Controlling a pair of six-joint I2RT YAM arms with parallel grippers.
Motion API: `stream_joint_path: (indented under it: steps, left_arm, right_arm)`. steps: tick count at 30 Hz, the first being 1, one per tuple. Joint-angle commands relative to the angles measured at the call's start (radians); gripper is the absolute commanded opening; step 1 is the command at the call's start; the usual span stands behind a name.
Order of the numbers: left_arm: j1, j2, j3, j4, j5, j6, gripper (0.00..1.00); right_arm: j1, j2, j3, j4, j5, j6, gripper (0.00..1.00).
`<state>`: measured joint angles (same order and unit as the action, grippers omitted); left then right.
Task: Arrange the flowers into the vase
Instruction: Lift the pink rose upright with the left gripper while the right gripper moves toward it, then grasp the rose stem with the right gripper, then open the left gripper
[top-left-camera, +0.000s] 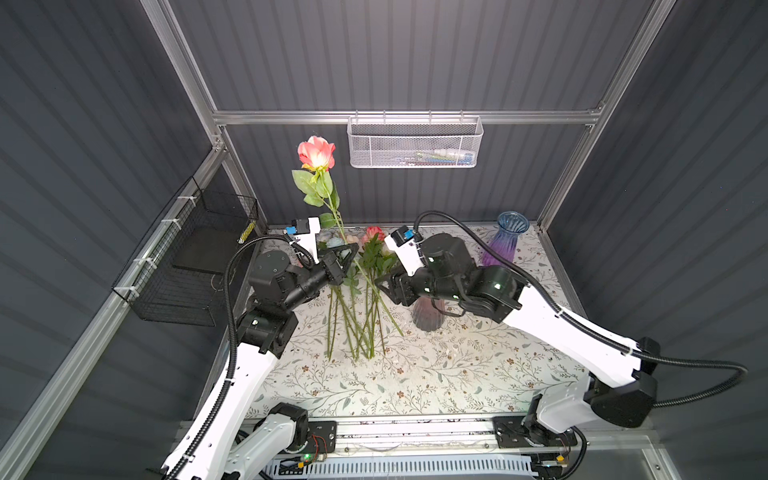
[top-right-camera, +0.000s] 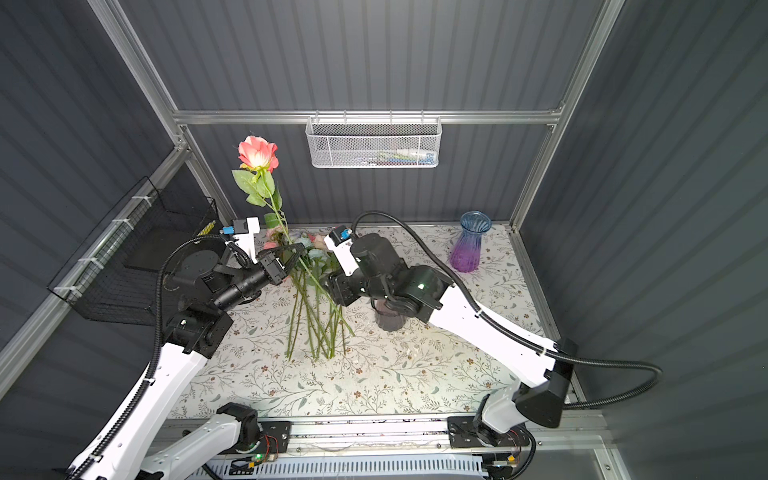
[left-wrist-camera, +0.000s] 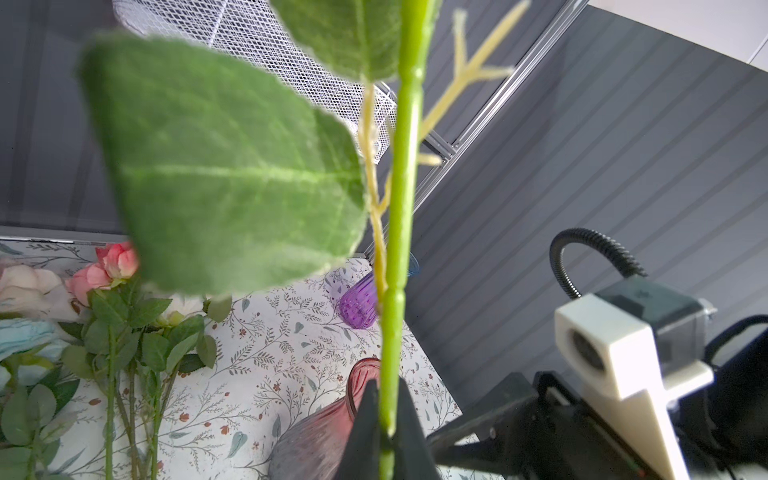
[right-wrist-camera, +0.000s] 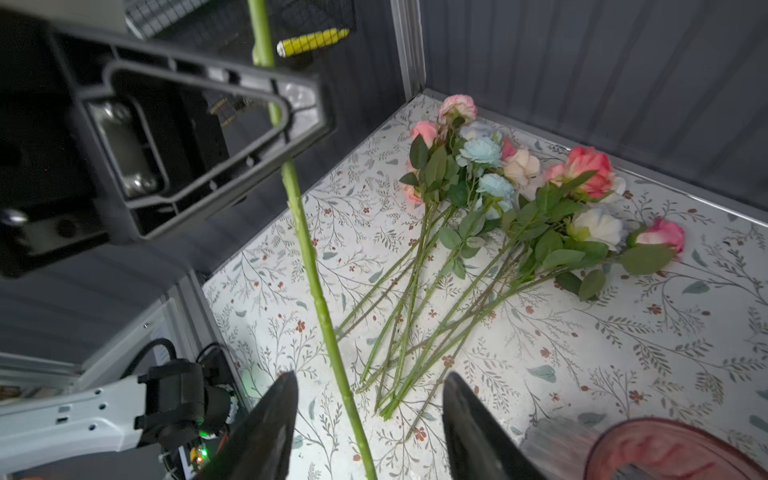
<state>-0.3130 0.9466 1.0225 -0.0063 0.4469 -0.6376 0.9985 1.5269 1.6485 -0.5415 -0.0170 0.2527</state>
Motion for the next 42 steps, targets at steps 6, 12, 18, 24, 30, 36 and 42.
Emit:
stream_joint_path:
  steps: [6, 12, 18, 24, 30, 36, 42]
  left_arm:
    - [-0.001, -0.004, -0.016, -0.035, -0.017, -0.024, 0.0]
    - [-0.001, 0.021, -0.021, -0.039, -0.019, -0.033, 0.0]
    - [-0.001, 0.021, -0.027, -0.029, -0.026, -0.029, 0.0]
    - [-0.001, 0.017, -0.029, -0.037, -0.028, -0.017, 0.0]
    - [-0.001, 0.012, -0.028, -0.04, -0.038, -0.006, 0.06]
    - [-0.001, -0.019, -0.028, -0.048, -0.087, 0.013, 0.44]
    - [-0.001, -0.102, -0.028, -0.152, -0.292, 0.068, 0.88]
  right_arm:
    - [0.032, 0.045, 0.043, 0.018, 0.052, -0.067, 0.42]
    - [0.031, 0.106, 0.08, 0.051, 0.082, -0.088, 0.34]
    - [0.031, 0.182, 0.164, 0.023, 0.065, -0.09, 0.28]
    - [0.03, 0.207, 0.18, 0.027, 0.063, -0.079, 0.18]
    - [0.032, 0.203, 0.175, 0.041, 0.072, -0.075, 0.09]
    - [0.033, 0.175, 0.129, 0.087, 0.102, -0.075, 0.02]
    - [0.034, 0.133, 0.084, 0.124, 0.189, -0.097, 0.0]
